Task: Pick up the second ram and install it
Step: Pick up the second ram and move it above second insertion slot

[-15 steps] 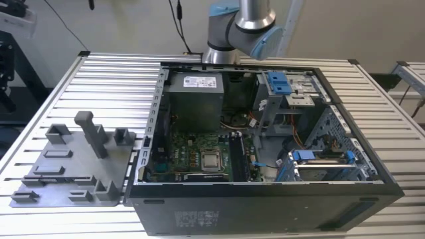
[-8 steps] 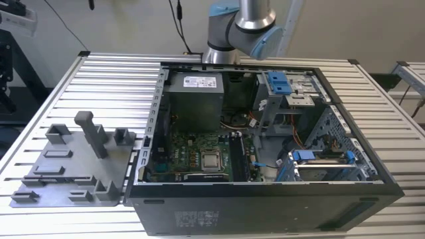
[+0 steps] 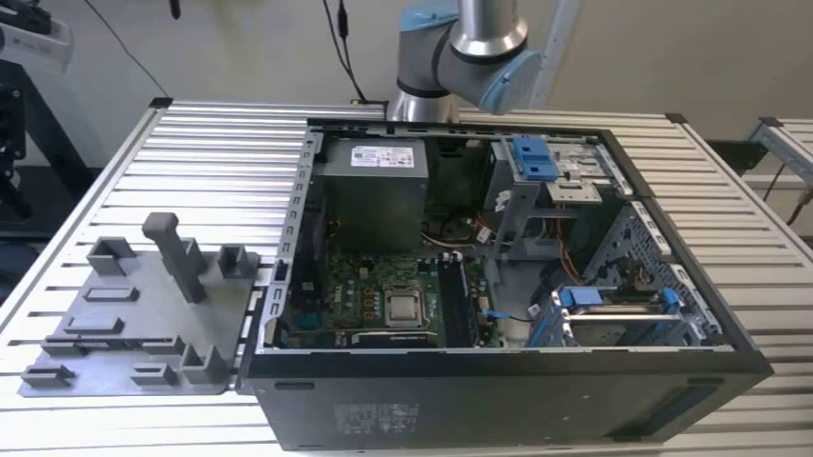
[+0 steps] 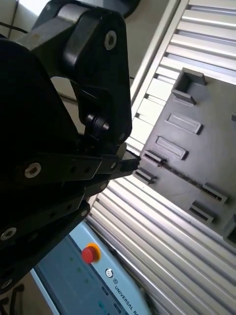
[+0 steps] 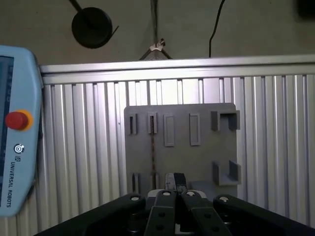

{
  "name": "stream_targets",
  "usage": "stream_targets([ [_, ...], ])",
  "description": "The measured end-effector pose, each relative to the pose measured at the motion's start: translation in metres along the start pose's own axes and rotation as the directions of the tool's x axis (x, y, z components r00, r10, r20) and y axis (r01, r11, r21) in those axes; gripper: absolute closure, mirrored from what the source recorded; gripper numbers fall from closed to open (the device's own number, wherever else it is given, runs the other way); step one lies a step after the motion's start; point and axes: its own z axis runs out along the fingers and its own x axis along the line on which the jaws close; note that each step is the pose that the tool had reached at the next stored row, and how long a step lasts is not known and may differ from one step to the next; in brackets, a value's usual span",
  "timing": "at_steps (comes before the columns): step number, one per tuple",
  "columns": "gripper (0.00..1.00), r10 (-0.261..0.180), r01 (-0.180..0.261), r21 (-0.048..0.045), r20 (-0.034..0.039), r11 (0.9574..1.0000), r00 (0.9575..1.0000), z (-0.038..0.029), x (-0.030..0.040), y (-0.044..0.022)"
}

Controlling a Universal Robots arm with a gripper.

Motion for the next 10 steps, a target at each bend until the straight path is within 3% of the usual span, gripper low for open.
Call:
stream_targets([
  [4,0.89,-0.003,0.003,0.0,-0.0001,1.0,1.0,0.0001,0.0038,-0.0066],
  [10,0.89,-0.003,0.003,-0.0001,-0.0002,1.0,1.0,0.0003,0.0044,-0.0073],
])
